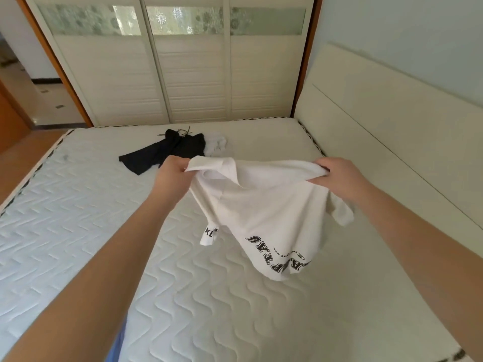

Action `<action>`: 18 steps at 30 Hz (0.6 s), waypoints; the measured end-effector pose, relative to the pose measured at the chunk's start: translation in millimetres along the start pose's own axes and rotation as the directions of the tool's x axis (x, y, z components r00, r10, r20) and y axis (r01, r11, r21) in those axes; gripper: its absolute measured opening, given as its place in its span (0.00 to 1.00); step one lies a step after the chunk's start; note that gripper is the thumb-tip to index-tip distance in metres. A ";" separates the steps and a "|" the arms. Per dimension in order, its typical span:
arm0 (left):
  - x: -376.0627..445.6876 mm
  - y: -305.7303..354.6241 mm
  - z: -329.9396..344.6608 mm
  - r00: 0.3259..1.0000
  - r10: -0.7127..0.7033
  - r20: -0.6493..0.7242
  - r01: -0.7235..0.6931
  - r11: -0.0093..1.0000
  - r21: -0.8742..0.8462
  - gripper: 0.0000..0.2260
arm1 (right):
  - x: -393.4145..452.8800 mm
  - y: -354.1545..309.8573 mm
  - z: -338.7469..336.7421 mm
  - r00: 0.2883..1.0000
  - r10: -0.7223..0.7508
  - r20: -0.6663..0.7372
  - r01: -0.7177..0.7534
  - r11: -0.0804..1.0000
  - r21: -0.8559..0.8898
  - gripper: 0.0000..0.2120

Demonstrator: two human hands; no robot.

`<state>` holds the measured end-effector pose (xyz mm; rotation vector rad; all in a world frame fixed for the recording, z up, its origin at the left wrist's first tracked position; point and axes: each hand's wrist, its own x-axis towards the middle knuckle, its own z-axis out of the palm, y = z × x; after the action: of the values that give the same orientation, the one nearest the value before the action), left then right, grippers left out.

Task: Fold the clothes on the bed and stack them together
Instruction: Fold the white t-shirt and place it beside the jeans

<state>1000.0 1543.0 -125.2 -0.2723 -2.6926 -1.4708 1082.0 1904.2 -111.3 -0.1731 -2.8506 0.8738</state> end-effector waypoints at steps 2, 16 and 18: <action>-7.8 -27.3 11.2 0.999 -0.039 0.026 0.035 0.991 0.129 0.09 | -11.5 10.5 17.7 0.999 0.022 0.045 -0.020 0.999 -0.049 0.04; -107.5 -104.5 126.3 0.635 -0.649 0.420 0.760 0.623 -0.187 0.11 | -112.6 -19.3 186.8 0.846 0.159 0.509 -0.392 0.833 0.391 0.27; -108.9 -99.2 130.3 0.667 -0.621 0.413 0.708 0.700 -0.091 0.14 | -118.2 -26.7 197.6 0.830 0.089 0.550 -0.331 0.873 0.358 0.31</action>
<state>1092.7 1586.3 -293.2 0.6059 -3.0649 -2.1293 1160.5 1755.9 -271.3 -0.2379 -3.0225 1.8490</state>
